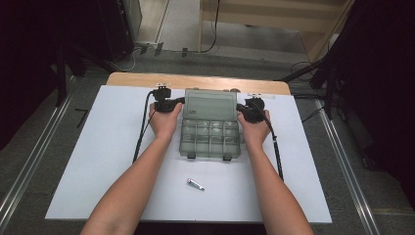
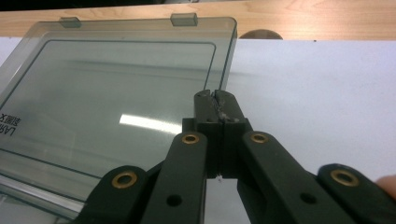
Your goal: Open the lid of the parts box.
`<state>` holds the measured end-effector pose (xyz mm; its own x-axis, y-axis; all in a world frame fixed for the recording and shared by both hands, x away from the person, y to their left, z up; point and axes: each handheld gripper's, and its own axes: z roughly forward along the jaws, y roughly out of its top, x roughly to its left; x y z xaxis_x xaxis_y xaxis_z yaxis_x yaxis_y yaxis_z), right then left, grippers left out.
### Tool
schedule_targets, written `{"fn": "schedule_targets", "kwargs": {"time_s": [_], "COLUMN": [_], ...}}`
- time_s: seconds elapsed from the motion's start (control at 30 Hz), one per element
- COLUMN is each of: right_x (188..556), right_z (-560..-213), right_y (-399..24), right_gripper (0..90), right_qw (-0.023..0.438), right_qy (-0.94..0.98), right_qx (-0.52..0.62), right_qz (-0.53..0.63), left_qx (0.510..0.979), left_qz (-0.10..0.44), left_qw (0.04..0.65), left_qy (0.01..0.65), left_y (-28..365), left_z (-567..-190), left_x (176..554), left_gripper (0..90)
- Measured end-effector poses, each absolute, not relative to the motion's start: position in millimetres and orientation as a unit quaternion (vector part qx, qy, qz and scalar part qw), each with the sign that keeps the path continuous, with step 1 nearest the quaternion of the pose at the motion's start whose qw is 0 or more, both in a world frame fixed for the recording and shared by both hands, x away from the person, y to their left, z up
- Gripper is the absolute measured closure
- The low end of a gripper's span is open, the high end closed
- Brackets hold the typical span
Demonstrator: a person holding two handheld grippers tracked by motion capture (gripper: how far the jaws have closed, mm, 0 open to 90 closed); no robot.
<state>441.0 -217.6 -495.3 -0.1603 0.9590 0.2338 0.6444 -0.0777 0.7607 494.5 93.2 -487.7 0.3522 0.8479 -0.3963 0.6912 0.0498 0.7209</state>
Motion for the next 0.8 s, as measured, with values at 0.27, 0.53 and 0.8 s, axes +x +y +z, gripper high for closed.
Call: {"fn": "schedule_targets", "kwargs": {"time_s": [0.27,0.53,0.8], "right_x": [442.4,443.4,440.3], "right_z": [-500.0,-504.1,-502.2], "right_y": [-217.4,-217.5,-218.5], "right_gripper": [90.0,90.0,70.3], "right_qw": [0.193,0.189,0.196], "right_qy": [0.649,0.654,0.651], "right_qx": [0.621,0.620,0.613], "right_qz": [0.395,0.390,0.402], "left_qx": [0.686,0.690,0.699], "left_qz": [0.081,0.082,0.096], "left_qw": [0.448,0.438,0.452], "left_qy": [0.568,0.570,0.546], "left_y": [92.4,91.2,90.2], "left_z": [-491.5,-495.2,-490.9], "left_x": [496.0,496.7,493.7], "left_gripper": [89.3,89.2,65.0]}}
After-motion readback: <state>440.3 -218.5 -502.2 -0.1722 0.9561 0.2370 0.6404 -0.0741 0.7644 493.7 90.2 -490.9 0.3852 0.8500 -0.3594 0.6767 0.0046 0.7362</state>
